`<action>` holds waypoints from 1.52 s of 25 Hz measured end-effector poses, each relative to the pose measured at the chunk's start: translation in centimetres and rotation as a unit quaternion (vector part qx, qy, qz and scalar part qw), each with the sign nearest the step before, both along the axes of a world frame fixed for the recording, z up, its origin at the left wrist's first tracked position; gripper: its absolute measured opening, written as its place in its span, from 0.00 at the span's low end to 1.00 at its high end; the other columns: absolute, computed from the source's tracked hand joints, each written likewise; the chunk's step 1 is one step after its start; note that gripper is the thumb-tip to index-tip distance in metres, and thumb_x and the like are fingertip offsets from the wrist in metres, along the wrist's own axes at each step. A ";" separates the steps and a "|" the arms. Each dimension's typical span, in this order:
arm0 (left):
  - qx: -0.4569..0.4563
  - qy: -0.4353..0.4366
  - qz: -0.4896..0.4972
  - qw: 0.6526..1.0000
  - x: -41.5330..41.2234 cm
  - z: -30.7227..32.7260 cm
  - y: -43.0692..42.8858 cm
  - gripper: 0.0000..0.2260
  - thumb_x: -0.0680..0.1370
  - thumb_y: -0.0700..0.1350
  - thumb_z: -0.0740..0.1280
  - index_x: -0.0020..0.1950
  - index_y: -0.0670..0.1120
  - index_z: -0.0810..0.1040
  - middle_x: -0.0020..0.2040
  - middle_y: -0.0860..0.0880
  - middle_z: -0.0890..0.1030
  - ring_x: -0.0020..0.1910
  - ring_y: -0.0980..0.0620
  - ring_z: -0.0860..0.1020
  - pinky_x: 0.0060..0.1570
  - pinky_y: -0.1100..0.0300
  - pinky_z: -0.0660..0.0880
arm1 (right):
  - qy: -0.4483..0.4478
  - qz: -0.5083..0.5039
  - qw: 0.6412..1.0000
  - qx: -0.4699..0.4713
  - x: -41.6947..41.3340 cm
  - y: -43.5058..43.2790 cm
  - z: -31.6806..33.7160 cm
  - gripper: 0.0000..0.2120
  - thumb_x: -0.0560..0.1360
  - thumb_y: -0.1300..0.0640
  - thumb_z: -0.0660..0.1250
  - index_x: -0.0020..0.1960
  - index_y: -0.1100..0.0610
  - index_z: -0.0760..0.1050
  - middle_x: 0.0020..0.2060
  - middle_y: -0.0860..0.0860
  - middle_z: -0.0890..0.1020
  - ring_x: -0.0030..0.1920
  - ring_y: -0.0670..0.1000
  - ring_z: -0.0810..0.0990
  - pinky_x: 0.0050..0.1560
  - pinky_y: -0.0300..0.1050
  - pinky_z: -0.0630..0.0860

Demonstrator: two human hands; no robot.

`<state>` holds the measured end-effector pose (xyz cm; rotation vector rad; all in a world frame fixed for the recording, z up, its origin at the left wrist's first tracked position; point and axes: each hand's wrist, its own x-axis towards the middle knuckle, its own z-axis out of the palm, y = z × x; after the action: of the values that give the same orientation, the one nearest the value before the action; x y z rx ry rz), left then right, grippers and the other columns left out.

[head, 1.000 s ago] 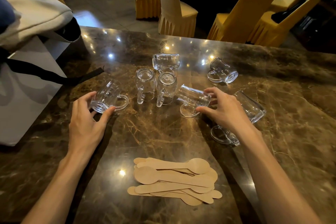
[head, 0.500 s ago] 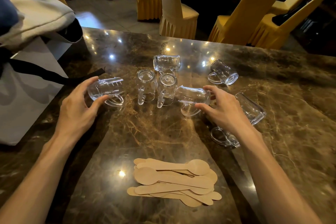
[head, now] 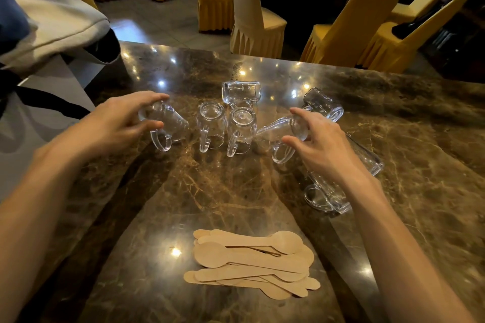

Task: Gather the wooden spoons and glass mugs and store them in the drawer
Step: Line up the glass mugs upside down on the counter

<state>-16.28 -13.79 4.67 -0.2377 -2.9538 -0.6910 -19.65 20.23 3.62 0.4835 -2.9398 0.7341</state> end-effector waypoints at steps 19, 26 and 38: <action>-0.165 -0.163 -0.048 0.972 -3.9 2.7 3.8 0.27 0.76 0.47 0.67 0.73 0.53 0.64 0.71 0.50 0.69 0.69 0.48 0.68 0.66 0.48 0.67 | -0.001 0.006 0.998 0.056 -1.0 -2.8 1.9 0.23 0.73 0.49 0.69 0.65 0.53 0.69 0.60 0.54 0.78 0.63 0.56 0.72 0.62 0.51 0.68; -0.168 -0.178 -0.046 0.968 -4.0 2.5 4.1 0.27 0.75 0.48 0.68 0.73 0.52 0.64 0.70 0.48 0.70 0.67 0.46 0.69 0.64 0.48 0.68 | -0.008 0.010 0.998 0.054 -1.2 -3.3 1.7 0.23 0.72 0.50 0.70 0.65 0.53 0.70 0.61 0.54 0.78 0.62 0.56 0.74 0.60 0.50 0.70; -0.158 -0.170 -0.041 0.972 -3.5 2.6 4.1 0.26 0.75 0.49 0.68 0.72 0.54 0.65 0.70 0.50 0.71 0.65 0.47 0.71 0.63 0.51 0.68 | -0.001 0.011 0.998 0.057 -1.4 -3.8 1.0 0.22 0.72 0.49 0.71 0.63 0.52 0.70 0.58 0.54 0.80 0.61 0.57 0.74 0.60 0.50 0.70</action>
<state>-19.76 -9.68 7.26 -0.2926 -3.3943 -0.2849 -21.09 16.38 4.63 0.5255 -2.9954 0.5726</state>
